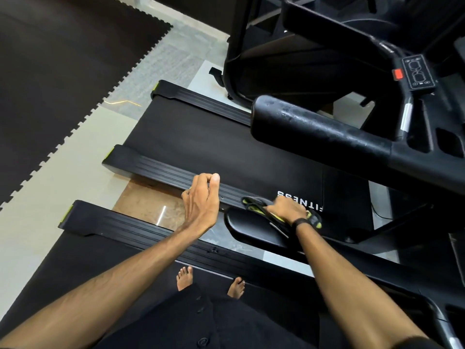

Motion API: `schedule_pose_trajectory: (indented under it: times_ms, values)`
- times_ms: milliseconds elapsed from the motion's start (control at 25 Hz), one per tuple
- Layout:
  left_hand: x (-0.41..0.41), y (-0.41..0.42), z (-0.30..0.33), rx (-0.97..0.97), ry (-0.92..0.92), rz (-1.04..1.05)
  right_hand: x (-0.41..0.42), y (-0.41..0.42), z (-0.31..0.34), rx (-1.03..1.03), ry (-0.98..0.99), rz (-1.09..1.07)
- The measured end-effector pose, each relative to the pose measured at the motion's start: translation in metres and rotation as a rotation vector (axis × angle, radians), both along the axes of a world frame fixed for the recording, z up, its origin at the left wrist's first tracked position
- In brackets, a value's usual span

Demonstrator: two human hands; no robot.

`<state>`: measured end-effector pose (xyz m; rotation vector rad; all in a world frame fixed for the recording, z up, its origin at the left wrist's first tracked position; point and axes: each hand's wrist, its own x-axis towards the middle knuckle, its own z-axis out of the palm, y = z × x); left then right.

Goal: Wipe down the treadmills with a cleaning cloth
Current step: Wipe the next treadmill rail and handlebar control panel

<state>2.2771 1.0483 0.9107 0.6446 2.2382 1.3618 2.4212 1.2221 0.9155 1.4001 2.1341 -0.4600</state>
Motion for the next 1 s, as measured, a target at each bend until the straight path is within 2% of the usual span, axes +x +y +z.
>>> schedule_pose_trajectory:
  times_ms: [80,200,320,400,480,600,720,840,1000]
  values:
    - [-0.001,-0.003,-0.001,-0.003,0.008,0.004,-0.029,-0.018,-0.006,0.007,0.075,0.030]
    - [-0.005,0.000,-0.001,-0.021,0.002,0.007,-0.041,-0.053,0.003,0.175,0.278,0.149]
    - [-0.008,0.007,-0.001,-0.025,-0.018,0.023,-0.002,-0.081,0.016,0.421,0.542,0.296]
    - [-0.008,0.006,-0.003,-0.012,-0.035,0.035,0.036,-0.083,0.020,0.517,0.638,0.388]
    - [-0.007,0.001,-0.004,-0.007,-0.033,0.049,0.060,-0.059,0.022,0.480,0.536,0.306]
    - [-0.008,-0.007,-0.003,-0.017,-0.053,0.071,0.046,-0.010,0.018,0.179,0.214,0.052]
    - [-0.004,-0.013,-0.004,-0.035,-0.054,0.075,-0.003,0.001,0.000,-0.056,0.048,0.045]
    - [0.003,-0.014,-0.004,-0.038,-0.048,0.059,-0.054,-0.028,-0.007,-0.024,0.115,0.107]
    - [0.004,-0.011,0.001,-0.024,-0.026,0.055,-0.039,-0.075,0.012,0.257,0.437,0.255]
